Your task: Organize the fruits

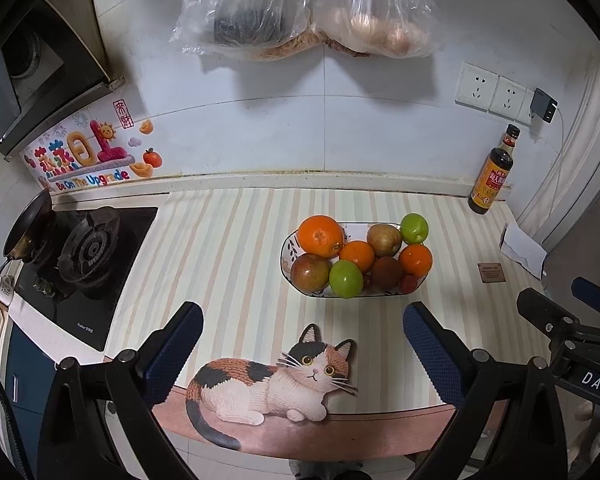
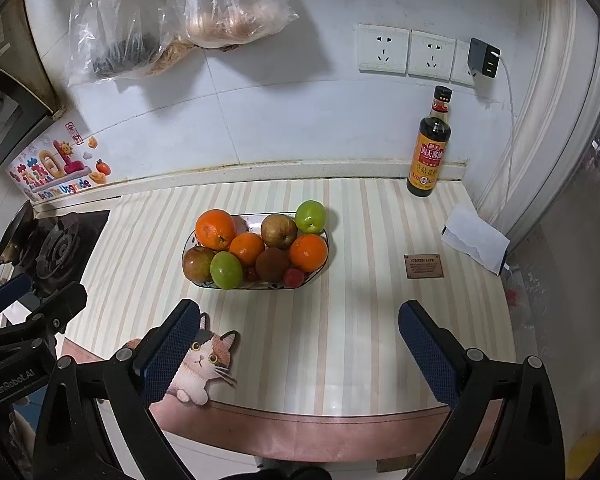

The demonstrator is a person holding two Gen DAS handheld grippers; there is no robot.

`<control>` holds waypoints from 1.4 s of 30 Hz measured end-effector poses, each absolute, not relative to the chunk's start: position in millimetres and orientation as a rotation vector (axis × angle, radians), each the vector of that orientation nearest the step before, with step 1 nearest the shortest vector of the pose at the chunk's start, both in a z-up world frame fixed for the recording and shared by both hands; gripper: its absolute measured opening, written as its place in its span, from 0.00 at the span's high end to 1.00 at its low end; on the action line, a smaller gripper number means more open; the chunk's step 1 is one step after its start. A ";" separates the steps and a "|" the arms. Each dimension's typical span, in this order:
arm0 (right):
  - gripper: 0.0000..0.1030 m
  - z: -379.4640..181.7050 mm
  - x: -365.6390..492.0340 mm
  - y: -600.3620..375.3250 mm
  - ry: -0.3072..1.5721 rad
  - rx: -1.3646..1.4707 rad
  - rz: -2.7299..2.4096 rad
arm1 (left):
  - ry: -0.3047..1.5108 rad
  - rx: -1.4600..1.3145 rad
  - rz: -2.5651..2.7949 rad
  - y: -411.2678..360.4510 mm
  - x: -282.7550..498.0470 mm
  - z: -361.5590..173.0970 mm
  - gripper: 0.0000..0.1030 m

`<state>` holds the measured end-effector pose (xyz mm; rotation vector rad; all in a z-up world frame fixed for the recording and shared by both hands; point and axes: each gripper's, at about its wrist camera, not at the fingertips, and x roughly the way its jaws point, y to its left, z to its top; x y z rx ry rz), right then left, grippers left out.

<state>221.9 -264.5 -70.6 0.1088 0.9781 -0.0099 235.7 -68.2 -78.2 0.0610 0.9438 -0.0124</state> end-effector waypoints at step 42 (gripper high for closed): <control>0.02 -64.6 211.3 -265.8 0.978 0.094 -0.001 | 0.935 0.059 -0.007 -70.6 221.6 -74.8 0.00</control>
